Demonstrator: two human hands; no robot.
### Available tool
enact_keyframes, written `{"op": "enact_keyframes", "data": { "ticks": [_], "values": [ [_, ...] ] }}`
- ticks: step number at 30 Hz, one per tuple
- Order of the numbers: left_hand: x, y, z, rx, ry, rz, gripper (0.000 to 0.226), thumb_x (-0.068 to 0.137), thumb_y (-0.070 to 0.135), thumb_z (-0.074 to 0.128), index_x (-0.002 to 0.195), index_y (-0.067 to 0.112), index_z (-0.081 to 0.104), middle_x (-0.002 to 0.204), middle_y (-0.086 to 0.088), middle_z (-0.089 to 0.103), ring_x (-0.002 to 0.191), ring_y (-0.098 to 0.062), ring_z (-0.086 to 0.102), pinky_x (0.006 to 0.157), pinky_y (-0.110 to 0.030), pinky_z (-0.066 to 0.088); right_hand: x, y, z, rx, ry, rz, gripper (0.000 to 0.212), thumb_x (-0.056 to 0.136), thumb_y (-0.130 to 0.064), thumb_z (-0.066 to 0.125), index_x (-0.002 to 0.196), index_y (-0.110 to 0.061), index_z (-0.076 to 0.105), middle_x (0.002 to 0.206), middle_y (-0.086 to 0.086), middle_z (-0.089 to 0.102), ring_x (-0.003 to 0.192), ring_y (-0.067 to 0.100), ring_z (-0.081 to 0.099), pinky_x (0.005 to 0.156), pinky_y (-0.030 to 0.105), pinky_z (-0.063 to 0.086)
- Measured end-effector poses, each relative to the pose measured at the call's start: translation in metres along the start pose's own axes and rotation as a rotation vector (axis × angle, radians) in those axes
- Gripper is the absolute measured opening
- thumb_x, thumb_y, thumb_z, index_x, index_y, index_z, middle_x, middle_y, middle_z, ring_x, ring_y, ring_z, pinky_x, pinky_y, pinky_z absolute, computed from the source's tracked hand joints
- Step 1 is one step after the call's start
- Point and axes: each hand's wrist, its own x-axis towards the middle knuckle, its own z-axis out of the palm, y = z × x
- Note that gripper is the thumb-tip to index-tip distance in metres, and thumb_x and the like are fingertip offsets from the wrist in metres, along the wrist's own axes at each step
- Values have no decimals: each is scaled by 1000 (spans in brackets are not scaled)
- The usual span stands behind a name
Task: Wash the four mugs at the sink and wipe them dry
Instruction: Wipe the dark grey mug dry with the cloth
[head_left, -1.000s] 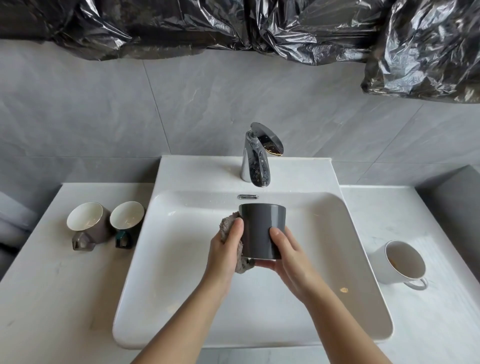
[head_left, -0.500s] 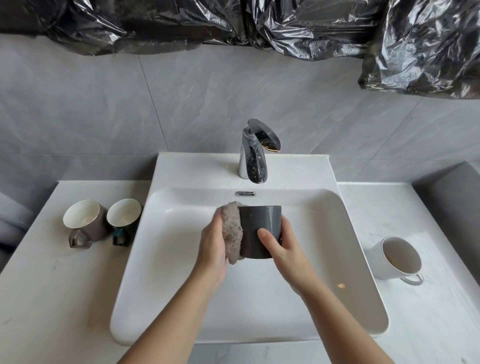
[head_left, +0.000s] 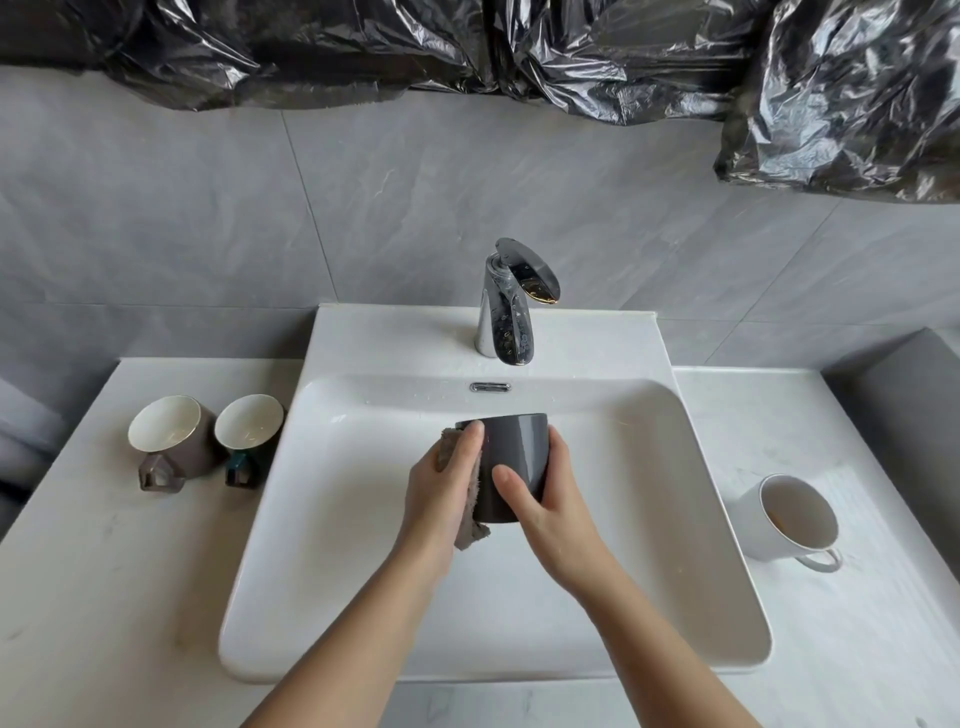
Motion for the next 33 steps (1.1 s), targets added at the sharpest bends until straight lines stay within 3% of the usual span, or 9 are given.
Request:
{"op": "enact_keyframes", "data": {
  "ticks": [7, 11, 13, 16, 20, 23, 27, 30, 33],
  "values": [
    [4, -3, -19, -146, -86, -199, 60, 82, 65, 54, 114, 16, 66, 105, -17, 72, 74, -30, 66, 54, -31, 47, -6, 15, -16, -584, 203, -73, 57, 79, -70, 48, 127, -40, 58, 117, -9, 38, 112, 7, 43, 90, 25, 43],
    [5, -8, -16, -233, -199, -208, 62, 81, 67, 49, 114, 19, 69, 106, -13, 73, 86, -30, 70, 74, -41, 48, -2, 16, -8, 193, 81, 149, 70, 69, -42, 79, 127, -32, 40, 120, -3, 60, 114, 14, 61, 83, 31, 56],
    [4, -9, -14, -240, -205, -204, 62, 79, 67, 50, 112, 19, 70, 106, -11, 73, 87, -28, 70, 76, -41, 49, 1, 17, -11, 318, 43, 218, 86, 69, -30, 80, 137, -36, 27, 109, -8, 71, 105, 10, 68, 77, 26, 56],
    [4, -10, -9, -166, -75, -139, 52, 86, 63, 52, 105, 18, 69, 94, -10, 74, 73, -29, 68, 59, -33, 47, 3, 18, -12, 309, 58, 234, 73, 66, -28, 81, 129, -13, 46, 103, -2, 75, 95, 13, 71, 69, 25, 55],
    [0, -17, 0, -24, 50, 34, 31, 86, 55, 62, 75, 26, 66, 76, -2, 67, 66, -22, 65, 57, -38, 52, 4, 18, -9, 92, 139, 152, 59, 71, -12, 86, 118, -22, 51, 116, -10, 66, 100, 3, 68, 75, 27, 58],
    [0, -16, 2, -7, 88, 55, 32, 88, 53, 61, 81, 22, 66, 77, -3, 68, 68, -23, 67, 60, -40, 54, 4, 19, -9, -26, 136, 91, 61, 72, -14, 86, 117, -32, 48, 115, -21, 63, 100, 1, 67, 78, 29, 59],
    [7, -5, -6, -80, -32, -60, 45, 84, 62, 57, 97, 20, 68, 94, -7, 74, 80, -32, 72, 58, -40, 57, 3, 20, -17, 103, 73, 70, 69, 63, -35, 85, 122, -40, 51, 124, 0, 61, 107, 18, 65, 79, 40, 60],
    [6, 0, -4, -67, -155, -120, 56, 87, 64, 50, 112, 17, 67, 101, -13, 74, 86, -35, 72, 61, -41, 56, 2, 18, -17, 210, -32, 79, 81, 78, -19, 72, 143, -44, 31, 127, -3, 56, 103, 12, 66, 78, 29, 57],
    [10, 0, 3, -25, -71, -74, 49, 85, 65, 54, 99, 21, 69, 97, -11, 74, 81, -29, 73, 68, -43, 59, 4, 19, -11, 97, -36, 56, 78, 85, -10, 67, 142, -42, 24, 118, -3, 57, 94, 9, 66, 75, 30, 58]
  ]
}}
